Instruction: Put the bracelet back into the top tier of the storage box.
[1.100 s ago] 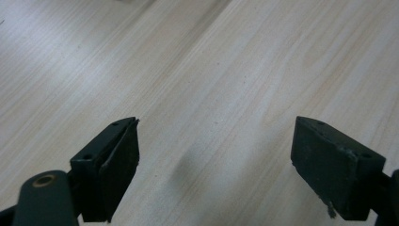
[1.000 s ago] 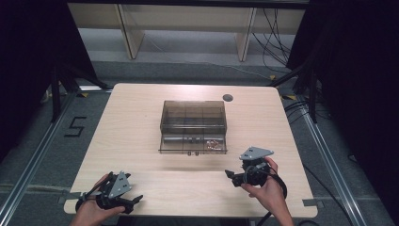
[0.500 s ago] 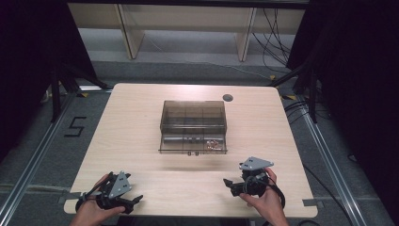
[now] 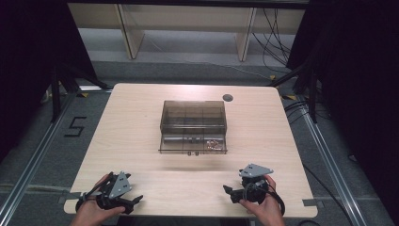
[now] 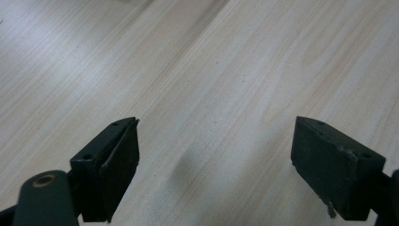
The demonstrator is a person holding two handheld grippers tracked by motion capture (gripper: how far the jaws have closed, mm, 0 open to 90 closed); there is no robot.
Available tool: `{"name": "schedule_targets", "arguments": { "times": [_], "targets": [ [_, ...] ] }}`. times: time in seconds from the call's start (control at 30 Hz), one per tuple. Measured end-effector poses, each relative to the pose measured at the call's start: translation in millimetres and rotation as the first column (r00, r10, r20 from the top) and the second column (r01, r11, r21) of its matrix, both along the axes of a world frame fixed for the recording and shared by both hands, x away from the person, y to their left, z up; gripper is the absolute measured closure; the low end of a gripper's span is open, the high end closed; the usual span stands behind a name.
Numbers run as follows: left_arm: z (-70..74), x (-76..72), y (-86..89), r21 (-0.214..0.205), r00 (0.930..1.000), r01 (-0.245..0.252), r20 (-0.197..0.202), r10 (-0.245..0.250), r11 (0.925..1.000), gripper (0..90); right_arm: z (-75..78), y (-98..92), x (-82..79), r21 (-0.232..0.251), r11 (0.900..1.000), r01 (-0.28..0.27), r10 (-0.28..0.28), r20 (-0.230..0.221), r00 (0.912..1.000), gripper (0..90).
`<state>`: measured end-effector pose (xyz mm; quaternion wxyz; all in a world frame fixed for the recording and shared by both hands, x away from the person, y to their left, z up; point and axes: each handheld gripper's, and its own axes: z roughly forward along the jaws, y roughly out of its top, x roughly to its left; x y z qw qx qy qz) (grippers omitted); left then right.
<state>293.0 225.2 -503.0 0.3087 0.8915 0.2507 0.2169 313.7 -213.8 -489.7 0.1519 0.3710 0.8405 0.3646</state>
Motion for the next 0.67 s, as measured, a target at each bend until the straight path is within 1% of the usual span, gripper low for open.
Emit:
{"name": "schedule_targets", "arguments": {
  "times": [0.03,0.07,0.1,0.17,0.23,0.27,0.3,0.43,0.5,0.57,0.6,0.67],
  "targets": [
    [0.0,0.0,0.0,0.0,1.0,0.0,0.0,0.0,1.0,15.8,0.0,0.0,0.0,0.0,1.0,0.0,0.0,0.0,1.0,16.3],
    [0.1,0.1,0.1,0.002,1.0,0.001,0.003,-0.001,1.0,15.8,-1.5,0.8,-1.9,0.001,1.0,0.002,-0.002,-0.02,0.9998,16.3],
    [0.1,-0.1,0.1,0.003,1.0,-0.003,0.005,0.003,1.0,15.8,-2.5,1.3,-1.7,0.009,0.9999,0.005,-0.005,-0.013,0.9999,16.3],
    [0.1,0.0,0.1,0.002,1.0,0.001,0.001,-0.001,1.0,15.8,-3.5,1.5,-1.1,0.004,1.0,-0.007,0.007,-0.017,0.9998,16.3],
    [0.2,-0.1,0.1,0.006,1.0,-0.003,0.007,0.003,1.0,15.8,-4.5,1.8,-1.0,0.006,1.0,-0.003,0.003,-0.015,0.9999,16.3],
    [0.1,-0.1,0.0,0.006,1.0,-0.002,0.006,0.002,1.0,15.8,-4.2,2.0,-1.7,0.006,1.0,0.003,-0.003,-0.035,0.9994,16.3],
    [0.1,-0.1,0.0,0.006,1.0,-0.002,0.006,0.002,1.0,15.8,-5.2,1.1,-0.2,-0.005,0.9999,-0.013,0.013,-0.012,0.9998,16.3],
    [-0.1,-0.1,0.0,0.002,1.0,0.001,0.001,-0.001,1.0,15.8,-5.9,2.2,-1.6,0.0,1.0,0.0,0.0,-0.032,0.9995,16.3],
    [0.5,-0.3,0.1,0.007,0.9999,-0.003,0.012,0.003,1.0,15.8,-6.1,1.6,-0.8,0.0,1.0,-0.002,0.002,-0.021,0.9998,16.3],
    [0.0,-0.1,0.0,0.003,1.0,0.001,0.003,-0.001,1.0,15.8,-6.1,1.8,-1.3,0.0,1.0,0.003,-0.003,-0.032,0.9995,16.3],
    [0.3,-0.5,0.0,0.005,0.9999,-0.004,0.01,0.004,1.0,15.8,-6.4,1.7,-0.9,-0.001,1.0,0.0,0.0,-0.026,0.9996,16.3],
    [0.2,-0.2,0.1,0.005,1.0,-0.002,0.009,0.002,1.0,15.8,-6.6,1.9,-0.7,-0.001,1.0,-0.003,0.003,-0.025,0.9997,16.3]
  ]
}}
